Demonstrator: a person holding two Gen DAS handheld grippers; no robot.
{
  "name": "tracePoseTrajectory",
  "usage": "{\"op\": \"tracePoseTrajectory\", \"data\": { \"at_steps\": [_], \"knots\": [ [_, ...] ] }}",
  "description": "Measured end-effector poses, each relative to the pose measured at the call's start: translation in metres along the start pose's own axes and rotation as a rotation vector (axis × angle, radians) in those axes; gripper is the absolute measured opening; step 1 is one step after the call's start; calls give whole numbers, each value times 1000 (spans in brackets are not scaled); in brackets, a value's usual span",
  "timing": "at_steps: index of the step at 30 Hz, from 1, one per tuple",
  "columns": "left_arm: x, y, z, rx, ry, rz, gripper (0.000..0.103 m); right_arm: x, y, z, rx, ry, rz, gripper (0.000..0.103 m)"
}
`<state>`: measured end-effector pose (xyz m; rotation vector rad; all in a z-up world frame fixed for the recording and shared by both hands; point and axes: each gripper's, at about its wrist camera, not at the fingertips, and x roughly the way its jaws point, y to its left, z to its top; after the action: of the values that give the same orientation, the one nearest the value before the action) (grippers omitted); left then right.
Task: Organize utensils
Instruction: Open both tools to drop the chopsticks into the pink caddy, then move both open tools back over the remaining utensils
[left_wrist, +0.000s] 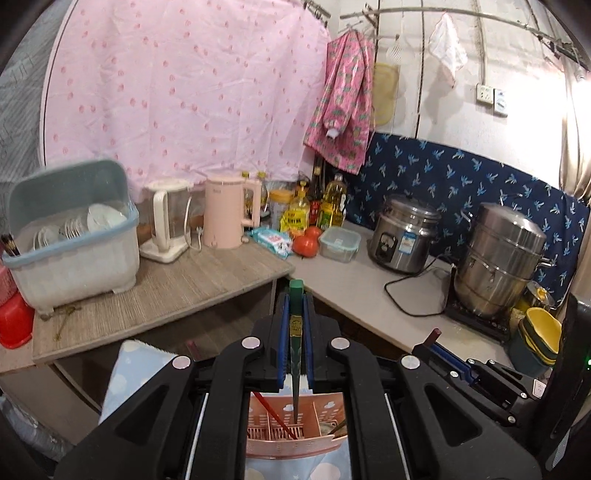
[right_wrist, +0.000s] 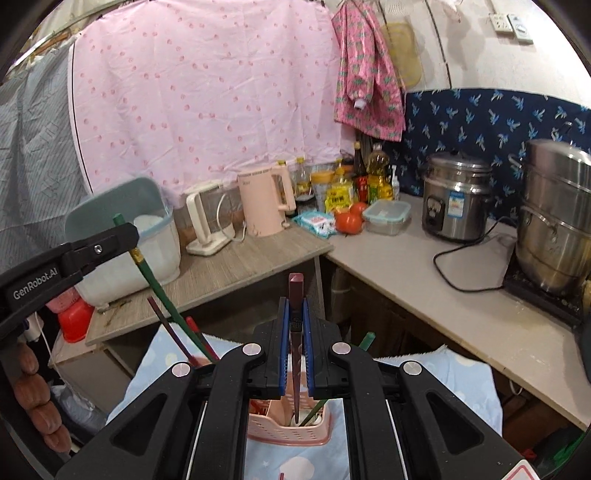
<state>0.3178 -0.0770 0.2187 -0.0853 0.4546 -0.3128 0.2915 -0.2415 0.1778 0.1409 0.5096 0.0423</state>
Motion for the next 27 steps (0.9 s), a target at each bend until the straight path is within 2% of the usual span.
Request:
{"op": "tracePoseTrajectory", "data": {
  "at_steps": [4,9,11,13,14,20,27],
  "knots": [
    [21,9,-17,-19,51,8,7,20,2,-12,-5,37,1,7],
    [30,19,-32,-41,69,16,8,33,2,-19,-17,57,-16,9],
    [29,21,-37,-37,67,29,15,29,1,-19,-17,41,-38,23],
    [26,23,-41,-35,61,48,35,22,-3,-19,-3,22,-45,33],
    [24,24,-42,-37,58,57,37,18,-5,-20,3,12,-49,34],
    [9,30,-55,-48,72,71,37,-6,-11,-29,13,7,-47,34],
    [-18,33,-81,-45,99,83,37,-41,-6,-62,-13,23,-56,34]
  ]
}}
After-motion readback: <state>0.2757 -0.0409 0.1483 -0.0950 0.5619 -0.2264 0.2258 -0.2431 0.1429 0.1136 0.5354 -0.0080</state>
